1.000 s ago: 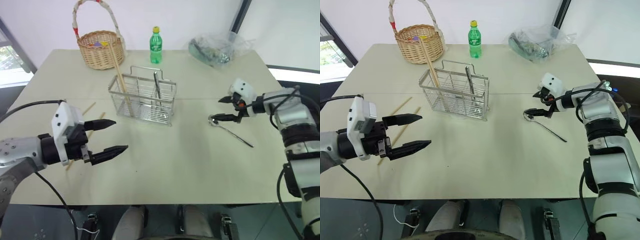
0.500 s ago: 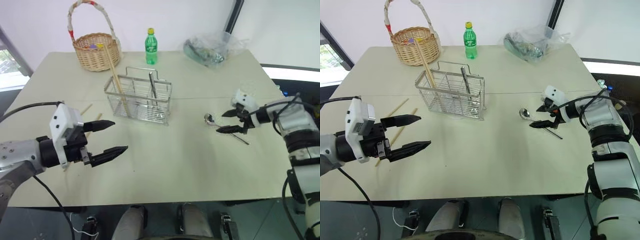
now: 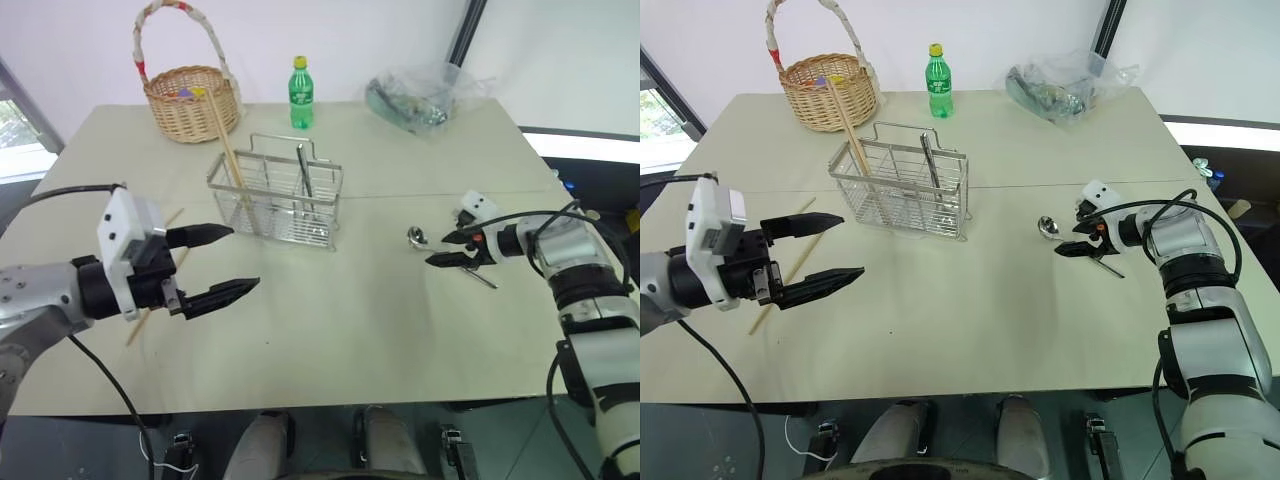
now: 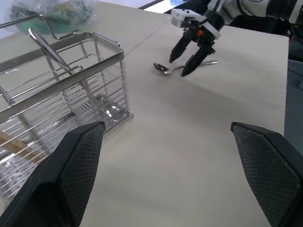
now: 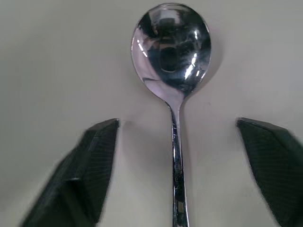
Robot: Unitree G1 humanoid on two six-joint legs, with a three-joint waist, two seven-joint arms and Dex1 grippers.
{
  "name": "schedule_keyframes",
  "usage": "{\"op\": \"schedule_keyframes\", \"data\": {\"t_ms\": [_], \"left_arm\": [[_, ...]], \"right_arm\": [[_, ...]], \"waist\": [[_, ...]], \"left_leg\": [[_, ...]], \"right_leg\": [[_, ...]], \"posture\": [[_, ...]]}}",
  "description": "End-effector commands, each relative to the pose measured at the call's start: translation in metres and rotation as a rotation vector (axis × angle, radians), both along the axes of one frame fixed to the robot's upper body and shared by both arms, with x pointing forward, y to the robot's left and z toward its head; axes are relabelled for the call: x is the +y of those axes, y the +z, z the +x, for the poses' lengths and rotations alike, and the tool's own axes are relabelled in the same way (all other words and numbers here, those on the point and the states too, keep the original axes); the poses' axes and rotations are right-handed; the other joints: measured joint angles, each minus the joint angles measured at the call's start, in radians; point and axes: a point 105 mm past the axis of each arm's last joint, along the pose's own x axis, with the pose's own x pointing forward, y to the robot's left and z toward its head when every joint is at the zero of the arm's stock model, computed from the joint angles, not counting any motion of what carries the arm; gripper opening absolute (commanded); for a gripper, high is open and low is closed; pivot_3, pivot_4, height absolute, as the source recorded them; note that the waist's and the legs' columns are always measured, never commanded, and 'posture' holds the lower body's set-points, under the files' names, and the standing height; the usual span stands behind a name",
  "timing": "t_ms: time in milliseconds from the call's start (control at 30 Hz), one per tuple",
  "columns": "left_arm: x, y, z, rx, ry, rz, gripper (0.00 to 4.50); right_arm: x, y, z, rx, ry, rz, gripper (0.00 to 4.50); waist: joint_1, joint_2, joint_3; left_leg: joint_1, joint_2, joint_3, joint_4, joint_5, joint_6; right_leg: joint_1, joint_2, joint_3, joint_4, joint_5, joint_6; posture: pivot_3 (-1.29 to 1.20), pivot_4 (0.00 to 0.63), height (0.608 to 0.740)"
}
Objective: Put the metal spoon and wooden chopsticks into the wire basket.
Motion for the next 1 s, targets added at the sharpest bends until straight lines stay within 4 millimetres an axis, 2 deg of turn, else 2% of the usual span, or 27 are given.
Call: {"op": "schedule_keyframes", "data": {"t_ms": [33, 167, 400, 500, 567, 667, 700, 767, 833, 933, 1000], "left_arm": [[-0.002, 0.008, -0.001, -0.030, -0.021, 0.007, 4.50], [-0.001, 0.012, 0.001, -0.045, -0.014, -0.005, 4.50], [0.000, 0.017, 0.004, -0.062, 0.001, -0.019, 4.50], [0.003, 0.022, 0.007, -0.081, 0.019, -0.038, 4.50], [0.005, 0.026, 0.010, -0.096, 0.037, -0.049, 4.50], [0.009, 0.031, 0.012, -0.111, 0.053, -0.053, 4.50], [0.010, 0.031, 0.012, -0.113, 0.055, -0.053, 4.50], [0.012, 0.035, 0.013, -0.127, 0.062, -0.051, 4.50], [0.015, 0.041, 0.016, -0.147, 0.072, -0.055, 4.50], [0.017, 0.046, 0.020, -0.167, 0.083, -0.060, 4.50], [0.018, 0.048, 0.023, -0.174, 0.085, -0.057, 4.50]], "right_arm": [[0.000, 0.009, 0.003, -0.018, -0.008, 0.021, 2.05], [-0.001, 0.008, 0.001, -0.015, 0.001, 0.008, 0.03], [-0.005, 0.006, 0.001, -0.040, 0.016, -0.029, 0.03], [-0.002, 0.018, 0.000, -0.098, 0.051, 0.001, 0.03], [0.006, 0.036, -0.006, -0.153, 0.110, 0.060, 0.03], [0.025, 0.074, -0.028, -0.212, 0.224, 0.216, 0.03], [0.029, 0.080, -0.034, -0.218, 0.242, 0.248, 0.03], [0.041, 0.112, -0.055, -0.255, 0.316, 0.385, 0.03], [0.058, 0.155, -0.073, -0.317, 0.387, 0.552, 0.03], [0.082, 0.202, -0.071, -0.441, 0.385, 0.711, 0.03], [0.097, 0.221, -0.063, -0.494, 0.356, 0.779, 0.03]], "waist": [[-0.001, 0.000, 0.000], [-0.001, 0.000, 0.000], [-0.001, 0.000, 0.000], [-0.001, 0.000, 0.000], [0.002, 0.000, 0.000], [0.001, 0.002, 0.001], [0.001, 0.002, 0.001], [-0.001, 0.002, 0.001], [0.001, 0.002, 0.002], [-0.003, 0.001, 0.002], [-0.003, -0.001, 0.000]], "left_leg": [[0.000, 0.000, 0.000, 0.000, 0.000, 0.000], [0.000, 0.000, 0.000, 0.000, 0.000, 0.000], [0.000, 0.000, 0.000, 0.000, 0.000, 0.000], [0.000, 0.000, 0.000, 0.000, 0.000, 0.000], [0.000, 0.000, 0.000, 0.000, 0.000, 0.000], [0.000, 0.000, 0.000, 0.000, 0.000, 0.000], [-0.001, 0.000, 0.000, -0.001, 0.000, 0.000], [-0.001, 0.001, 0.000, -0.001, 0.000, 0.000], [-0.001, 0.001, 0.000, -0.001, 0.000, 0.000], [0.000, 0.001, 0.000, -0.001, 0.000, 0.000], [0.001, 0.002, 0.000, -0.001, 0.000, 0.000]], "right_leg": [[0.000, 0.000, 0.000, 0.000, 0.000, 0.000], [0.000, 0.000, 0.000, 0.000, 0.000, 0.000], [0.000, 0.000, 0.000, 0.000, 0.000, 0.000], [0.000, 0.000, 0.000, 0.000, 0.000, 0.000], [0.000, 0.000, 0.000, 0.000, 0.000, 0.000], [0.000, 0.000, 0.000, 0.000, 0.001, 0.001], [-0.001, 0.000, 0.000, 0.000, 0.001, 0.003], [-0.001, 0.000, 0.000, 0.000, 0.002, 0.003], [-0.001, 0.000, 0.000, 0.000, 0.002, 0.003], [-0.001, 0.000, 0.000, 0.000, 0.000, 0.001], [-0.001, 0.000, 0.000, 0.000, 0.000, 0.000]], "posture": [[0.00, 0.150, 0.674], [0.00, 0.150, 0.674], [0.00, 0.150, 0.674], [0.00, 0.150, 0.674], [0.00, 0.150, 0.674], [0.00, 0.150, 0.674], [0.00, 0.150, 0.674], [0.00, 0.150, 0.674], [0.00, 0.150, 0.674], [0.00, 0.150, 0.674], [0.00, 0.150, 0.674]]}}
